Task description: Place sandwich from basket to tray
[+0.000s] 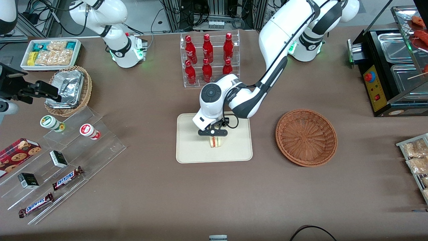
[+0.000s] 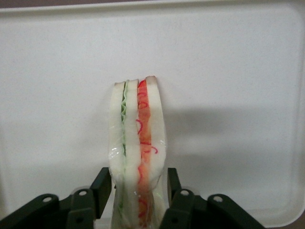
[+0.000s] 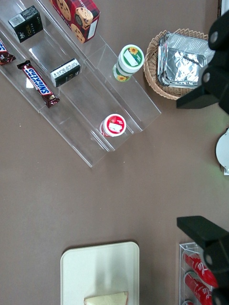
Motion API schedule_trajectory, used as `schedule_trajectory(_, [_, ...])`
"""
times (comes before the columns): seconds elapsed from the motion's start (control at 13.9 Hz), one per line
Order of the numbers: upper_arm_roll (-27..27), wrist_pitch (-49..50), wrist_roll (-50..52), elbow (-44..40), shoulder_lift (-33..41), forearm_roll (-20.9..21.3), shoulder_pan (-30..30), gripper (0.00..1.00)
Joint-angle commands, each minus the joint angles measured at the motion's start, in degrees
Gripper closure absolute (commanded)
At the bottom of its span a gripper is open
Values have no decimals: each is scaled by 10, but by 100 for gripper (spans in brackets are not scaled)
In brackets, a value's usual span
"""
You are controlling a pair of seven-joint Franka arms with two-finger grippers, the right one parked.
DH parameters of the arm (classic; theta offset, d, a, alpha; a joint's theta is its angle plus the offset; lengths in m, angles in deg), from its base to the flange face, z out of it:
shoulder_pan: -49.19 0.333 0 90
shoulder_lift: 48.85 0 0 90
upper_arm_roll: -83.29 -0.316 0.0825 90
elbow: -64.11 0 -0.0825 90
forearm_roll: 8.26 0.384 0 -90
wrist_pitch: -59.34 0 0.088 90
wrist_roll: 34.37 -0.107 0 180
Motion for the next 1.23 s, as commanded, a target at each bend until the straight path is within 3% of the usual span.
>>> schedule_trajectory(0.0, [-3, 12, 13, -4, 34, 10, 0, 0])
schedule_trajectory(0.22, [-4, 82, 46, -3, 89, 11, 11, 0])
schedule_trajectory(0.58, [-33, 166, 113, -4, 182, 9, 77, 0])
schedule_trajectory(0.86, [-33, 237, 92, -1, 250, 9, 144, 0])
schedule_trajectory(1.15, [-32, 307, -39, 0, 304, 1, 222, 0])
